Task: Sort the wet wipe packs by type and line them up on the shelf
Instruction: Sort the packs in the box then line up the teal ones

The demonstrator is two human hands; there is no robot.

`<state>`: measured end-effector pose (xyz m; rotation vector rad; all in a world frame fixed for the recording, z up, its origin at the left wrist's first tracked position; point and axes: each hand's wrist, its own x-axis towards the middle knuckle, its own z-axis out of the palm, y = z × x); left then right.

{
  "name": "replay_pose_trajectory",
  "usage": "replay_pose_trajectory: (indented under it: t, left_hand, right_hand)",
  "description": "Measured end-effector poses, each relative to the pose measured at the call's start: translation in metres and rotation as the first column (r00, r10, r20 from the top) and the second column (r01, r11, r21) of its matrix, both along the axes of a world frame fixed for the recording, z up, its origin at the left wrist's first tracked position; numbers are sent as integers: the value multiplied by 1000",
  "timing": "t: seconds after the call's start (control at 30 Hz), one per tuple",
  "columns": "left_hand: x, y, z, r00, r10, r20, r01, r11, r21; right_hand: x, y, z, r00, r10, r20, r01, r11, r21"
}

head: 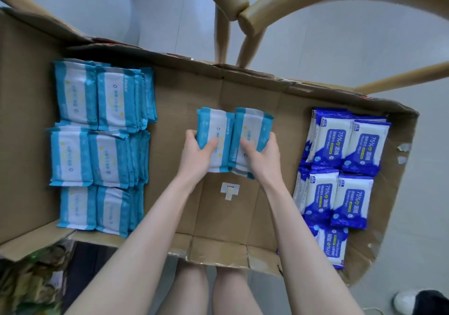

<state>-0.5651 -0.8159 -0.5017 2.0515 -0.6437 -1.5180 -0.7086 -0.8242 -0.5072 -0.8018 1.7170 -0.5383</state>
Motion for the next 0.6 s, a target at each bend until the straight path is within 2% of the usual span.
replay_pose_trajectory:
  t: [0.27, 0.47, 0.6]
  left_hand:
    - [38, 97, 75, 988, 150, 30, -148, 988, -45]
    - [74, 153, 98, 965, 259, 49, -258, 966, -25]
    - [104, 173, 99, 945, 315, 83, -312, 949, -45]
  right_hand:
    - [32, 78, 61, 979, 28, 201, -31, 999, 13]
    - [68, 112, 87, 962, 118, 247, -131, 991, 38]
    - [100, 131, 88, 958, 117, 262, -138, 988, 65]
